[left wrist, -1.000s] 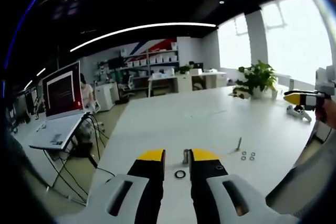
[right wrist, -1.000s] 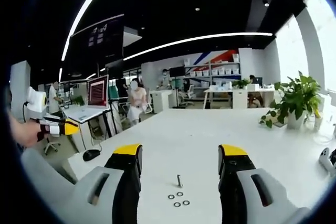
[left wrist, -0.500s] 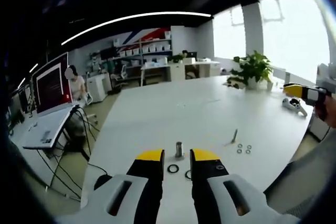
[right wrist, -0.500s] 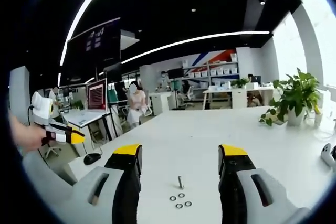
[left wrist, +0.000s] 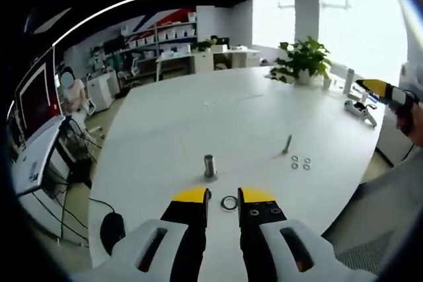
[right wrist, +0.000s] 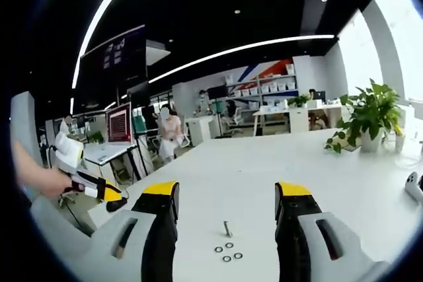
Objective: Place the washer onto the threaded stud by aligning its center hole with the stud, sliding it down to the base, and recovering from edge contact or off-axis alignment until the washer reaches the visible bottom stop.
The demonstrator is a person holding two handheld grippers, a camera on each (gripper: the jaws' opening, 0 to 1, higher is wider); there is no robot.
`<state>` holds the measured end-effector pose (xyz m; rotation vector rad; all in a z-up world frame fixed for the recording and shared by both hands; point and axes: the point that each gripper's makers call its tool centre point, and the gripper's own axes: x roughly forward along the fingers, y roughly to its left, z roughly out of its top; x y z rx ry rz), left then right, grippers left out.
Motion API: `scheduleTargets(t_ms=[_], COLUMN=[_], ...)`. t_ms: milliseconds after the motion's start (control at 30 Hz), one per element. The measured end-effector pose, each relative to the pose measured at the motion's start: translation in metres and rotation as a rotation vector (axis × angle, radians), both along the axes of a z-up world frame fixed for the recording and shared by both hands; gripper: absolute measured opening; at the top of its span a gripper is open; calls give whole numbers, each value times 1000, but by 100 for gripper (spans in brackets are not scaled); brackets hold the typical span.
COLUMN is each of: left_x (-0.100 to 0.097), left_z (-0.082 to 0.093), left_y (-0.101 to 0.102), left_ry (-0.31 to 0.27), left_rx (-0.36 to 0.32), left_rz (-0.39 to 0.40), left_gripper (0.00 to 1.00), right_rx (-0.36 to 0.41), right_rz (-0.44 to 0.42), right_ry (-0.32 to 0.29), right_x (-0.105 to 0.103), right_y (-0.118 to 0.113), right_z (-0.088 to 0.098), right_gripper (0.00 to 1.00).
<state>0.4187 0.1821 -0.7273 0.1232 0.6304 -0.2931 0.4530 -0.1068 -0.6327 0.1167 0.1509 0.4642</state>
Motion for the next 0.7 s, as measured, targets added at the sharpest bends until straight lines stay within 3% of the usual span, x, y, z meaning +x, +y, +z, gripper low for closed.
scheduleTargets(t_ms=[400,700], left_x=[15,21], left_z=[-40,-43], left_y=[-1,-2], left_ry=[101,125], left_rx=[27,54], left_rz=[-38,-52], left_gripper=[16,14], right_rx=[-19,-28], right_rz=[15,25], right_ry=[0,-11], right_x=[0,-1], right_y=[5,7], right_z=[-1,0], right_gripper=[61,61])
